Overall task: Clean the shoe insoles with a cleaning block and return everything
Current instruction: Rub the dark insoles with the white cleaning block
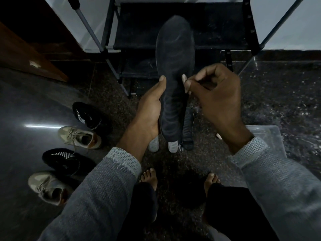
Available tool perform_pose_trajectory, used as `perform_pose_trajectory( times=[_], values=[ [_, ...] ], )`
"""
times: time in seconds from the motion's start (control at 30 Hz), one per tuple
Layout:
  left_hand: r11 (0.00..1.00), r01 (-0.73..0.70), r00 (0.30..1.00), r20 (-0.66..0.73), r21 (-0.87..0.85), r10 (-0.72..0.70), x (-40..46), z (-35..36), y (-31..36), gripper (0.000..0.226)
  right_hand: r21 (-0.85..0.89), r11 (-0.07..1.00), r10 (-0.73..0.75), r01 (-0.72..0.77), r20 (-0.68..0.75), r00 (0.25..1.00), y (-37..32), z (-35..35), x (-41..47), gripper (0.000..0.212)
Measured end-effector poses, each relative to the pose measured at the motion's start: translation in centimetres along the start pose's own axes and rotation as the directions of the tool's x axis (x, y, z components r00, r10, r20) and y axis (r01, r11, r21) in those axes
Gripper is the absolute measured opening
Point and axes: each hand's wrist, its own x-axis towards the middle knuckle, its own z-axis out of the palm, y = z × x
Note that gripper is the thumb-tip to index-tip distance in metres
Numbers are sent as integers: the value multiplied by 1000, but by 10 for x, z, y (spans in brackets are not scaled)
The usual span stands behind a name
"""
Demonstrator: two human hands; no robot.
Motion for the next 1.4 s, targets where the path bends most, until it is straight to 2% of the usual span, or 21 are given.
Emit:
perform_pose_trajectory(
  times=[0.07, 0.17, 0.4, 0.47, 0.6, 0.7, 0.83, 1.0, 1.23, 1.4],
  values=[
    [1000, -11, 1000, -11, 8, 11, 2, -1, -2, 50, -24, 1000, -10, 10, 5, 1000, 0, 1, -2, 16],
    [1000, -16, 999, -28, -6, 16, 4, -3, -3, 51, -154, 984, -87, 92, 42, 995, -4, 2, -6, 11],
    [991, 44, 998, -31, -129, -48, 2, -6, 0, 58, -361, 881, -223, 307, 255, 941, -10, 16, -23, 8],
    [986, 62, 998, -16, -156, -65, 1, -5, 2, 59, -380, 856, -264, 350, 261, 929, -11, 18, -24, 7],
    [983, 65, 998, 8, -171, -65, 0, -4, 3, 56, -428, 846, -259, 317, 190, 947, -10, 11, -15, 10],
    [983, 79, 997, 0, -168, -81, 1, -7, 4, 56, -432, 850, -228, 302, 217, 949, -10, 12, -20, 13],
    [981, 87, 995, -21, -175, -92, 0, -8, 5, 59, -420, 825, -285, 379, 271, 920, -12, 26, -29, 9],
    [983, 84, 996, 5, -166, -84, -3, -4, 5, 55, -427, 847, -259, 317, 190, 947, -7, 15, -16, 10],
    [985, 76, 996, -32, -155, -82, -5, -4, 8, 59, -343, 886, -221, 312, 278, 935, -10, 26, -31, 10],
    [984, 85, 996, 15, -157, -84, -8, 0, 7, 55, -353, 896, -217, 270, 184, 959, -9, 21, -18, 12]
  ],
)
